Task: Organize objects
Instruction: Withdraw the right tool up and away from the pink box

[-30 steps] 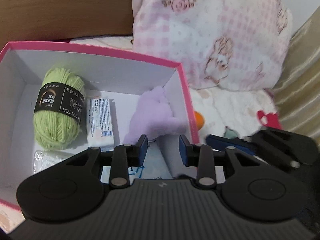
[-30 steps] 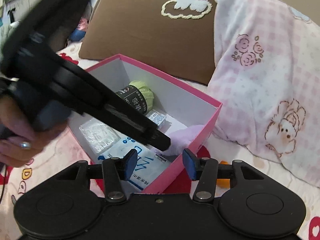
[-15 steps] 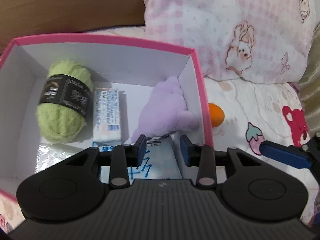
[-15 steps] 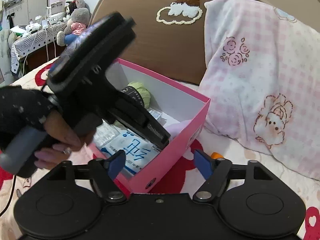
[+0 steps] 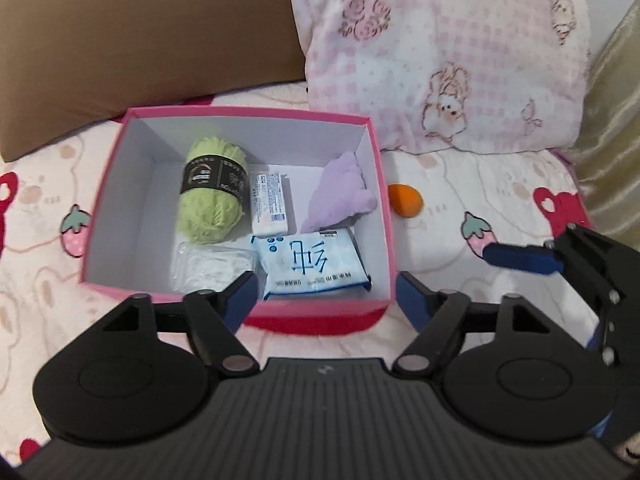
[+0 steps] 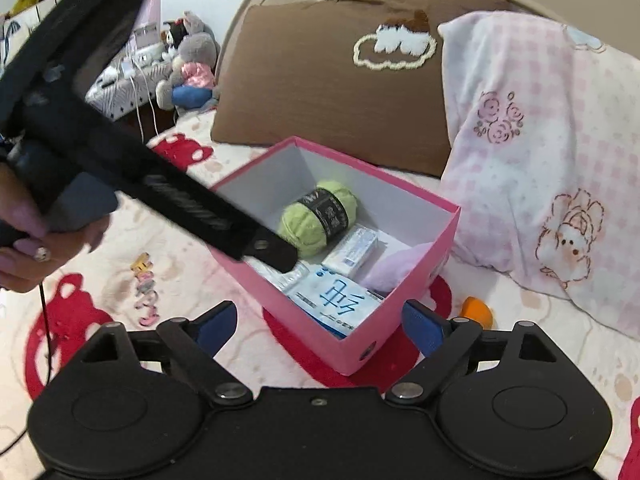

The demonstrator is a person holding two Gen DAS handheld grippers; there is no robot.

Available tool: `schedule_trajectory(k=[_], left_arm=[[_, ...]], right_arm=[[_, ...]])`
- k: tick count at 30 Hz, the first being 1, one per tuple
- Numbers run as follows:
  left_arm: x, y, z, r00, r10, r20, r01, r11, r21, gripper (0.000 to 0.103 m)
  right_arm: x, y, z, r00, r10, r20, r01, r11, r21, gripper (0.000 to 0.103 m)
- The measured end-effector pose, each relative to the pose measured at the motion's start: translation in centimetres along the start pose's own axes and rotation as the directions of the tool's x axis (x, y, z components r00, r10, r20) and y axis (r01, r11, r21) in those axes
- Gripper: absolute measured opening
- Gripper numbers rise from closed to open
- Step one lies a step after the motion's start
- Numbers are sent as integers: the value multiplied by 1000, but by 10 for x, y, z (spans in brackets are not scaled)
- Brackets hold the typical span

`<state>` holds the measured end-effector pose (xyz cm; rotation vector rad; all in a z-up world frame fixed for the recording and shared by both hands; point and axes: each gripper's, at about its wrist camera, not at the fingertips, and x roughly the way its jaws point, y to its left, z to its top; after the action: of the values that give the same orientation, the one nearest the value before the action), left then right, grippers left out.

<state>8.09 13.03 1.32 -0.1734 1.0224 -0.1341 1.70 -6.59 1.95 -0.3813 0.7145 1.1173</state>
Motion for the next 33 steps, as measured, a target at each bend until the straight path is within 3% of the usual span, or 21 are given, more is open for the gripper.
schedule_trajectory(k=[8,12,16,22,33], left_arm=[[-62,5,-22,999,-9,32,10,1000,-25,91],[-82,7,-34,997,-63,55,67,995,-74,94],[-94,-2,-41,995,-79,53,82,995,-56,97],[-96,-23,-52,993,-117,24,118,993,-18,103],[-69,-62,-50,988,-153,26,152,988,37,103]], right_arm=[[-45,7,1,999,46,13,-46,998,37,94],[-68,16,0,999,4,43,-5,1000,21,94],[-87,27,-4,998,-21,66,22,1000,-14,94],[-107,28,-14,992,-34,123,37,999,-22,94],[-113,11,-32,989,-79,121,81,997,-18,94]])
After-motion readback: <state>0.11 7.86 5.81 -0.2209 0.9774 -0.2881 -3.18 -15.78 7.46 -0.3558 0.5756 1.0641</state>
